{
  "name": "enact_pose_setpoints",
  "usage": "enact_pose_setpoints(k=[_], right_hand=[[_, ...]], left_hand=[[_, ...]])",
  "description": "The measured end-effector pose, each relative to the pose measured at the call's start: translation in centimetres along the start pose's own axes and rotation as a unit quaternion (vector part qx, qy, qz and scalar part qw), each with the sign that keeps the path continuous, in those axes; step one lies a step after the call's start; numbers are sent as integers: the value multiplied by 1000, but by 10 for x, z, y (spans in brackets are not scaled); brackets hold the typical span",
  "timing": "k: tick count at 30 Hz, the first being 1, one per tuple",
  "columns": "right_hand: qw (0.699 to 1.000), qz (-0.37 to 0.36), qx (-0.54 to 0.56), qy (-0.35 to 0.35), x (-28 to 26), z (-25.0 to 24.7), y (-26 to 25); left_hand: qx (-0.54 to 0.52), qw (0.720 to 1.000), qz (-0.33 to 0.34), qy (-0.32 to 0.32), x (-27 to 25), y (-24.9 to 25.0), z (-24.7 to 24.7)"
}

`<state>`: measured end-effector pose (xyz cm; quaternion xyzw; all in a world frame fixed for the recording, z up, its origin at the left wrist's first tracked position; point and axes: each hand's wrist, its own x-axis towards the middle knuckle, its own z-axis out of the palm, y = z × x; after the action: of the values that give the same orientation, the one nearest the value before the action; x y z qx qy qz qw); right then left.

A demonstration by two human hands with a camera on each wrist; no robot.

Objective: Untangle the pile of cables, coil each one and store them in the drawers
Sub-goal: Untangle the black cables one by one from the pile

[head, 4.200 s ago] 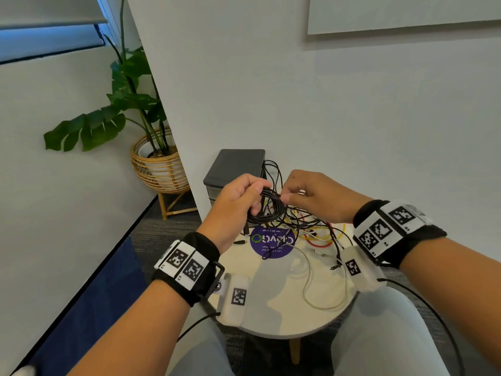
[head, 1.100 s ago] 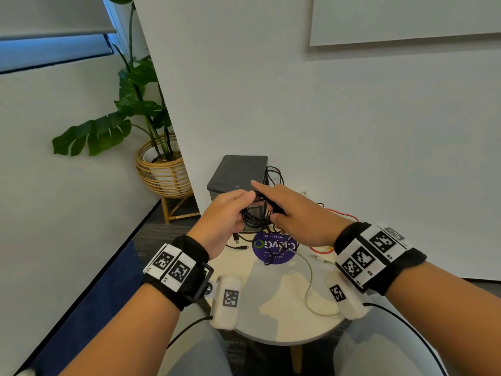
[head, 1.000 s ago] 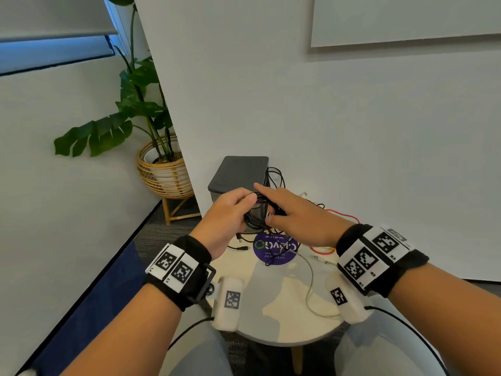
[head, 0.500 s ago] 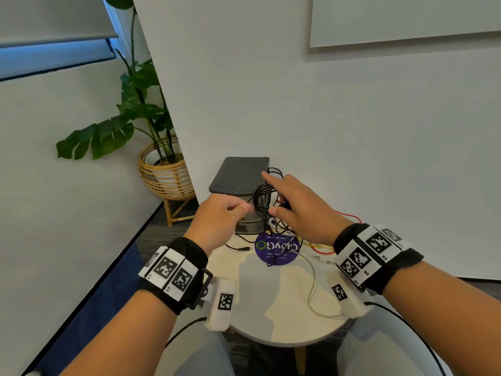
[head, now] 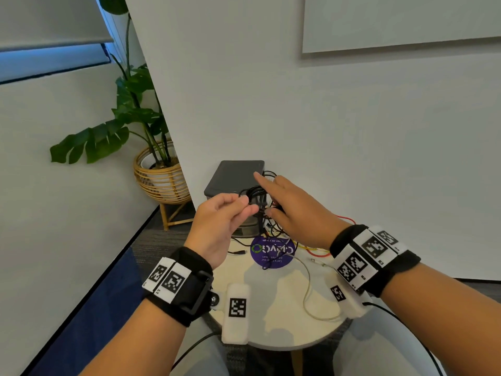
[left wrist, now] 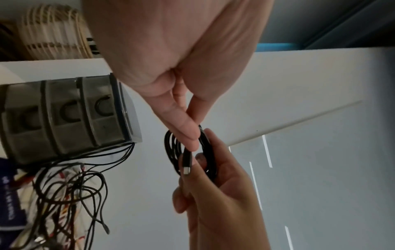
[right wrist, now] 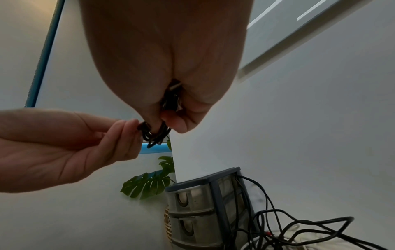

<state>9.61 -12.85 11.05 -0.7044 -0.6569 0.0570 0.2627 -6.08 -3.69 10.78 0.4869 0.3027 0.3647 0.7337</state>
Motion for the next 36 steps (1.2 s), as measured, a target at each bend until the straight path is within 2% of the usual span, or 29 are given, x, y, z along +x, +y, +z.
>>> enact_pose_setpoints(k=[2, 5, 7, 9, 11, 13, 15, 18, 19, 20, 22, 25, 28, 31, 36], right_hand=[[1000, -1, 18, -9, -3, 2, -1], [998, -11, 59, 21, -2, 1, -1], [995, -14, 93, 32, -1, -1, -2], [992, -14, 123, 31, 0, -3, -2], [988, -10, 150, 29, -1, -3, -1], [979, -5, 199, 30, -2, -2, -1], [952, 19, 306, 26, -2, -2, 0], [846, 104, 522, 28, 0, -6, 7], [829, 130, 543, 33, 2, -6, 12], [825, 150, 543, 33, 3, -4, 16], [852, 158, 499, 6, 3, 2, 22], [917, 105, 385, -26, 0, 10, 26], [954, 59, 292, 7, 0, 16, 29], [965, 46, 259, 8, 2, 23, 26], [952, 108, 288, 12, -5, 41, 22]], left_hand=[[-18, 1000, 14, 2, 1, 2, 2], [78, 993, 85, 25, 2, -5, 4], [190, 969, 152, 45, 6, -10, 3], [282, 939, 189, 48, 11, -12, 1], [292, 940, 174, 28, 13, -10, 2], [245, 960, 134, -6, 14, -8, 5], [202, 974, 100, -24, 13, -4, 8], [198, 977, 76, -21, 17, 1, 8], [200, 977, 68, -26, 18, 1, 7], [198, 978, 61, -31, 18, 1, 7], [187, 980, 50, -38, 17, 1, 7], [166, 984, 41, -47, 16, -1, 7], [175, 983, 39, -37, 16, -3, 6], [194, 980, 42, -20, 18, -3, 6], [194, 980, 24, 32, 24, -5, 8]])
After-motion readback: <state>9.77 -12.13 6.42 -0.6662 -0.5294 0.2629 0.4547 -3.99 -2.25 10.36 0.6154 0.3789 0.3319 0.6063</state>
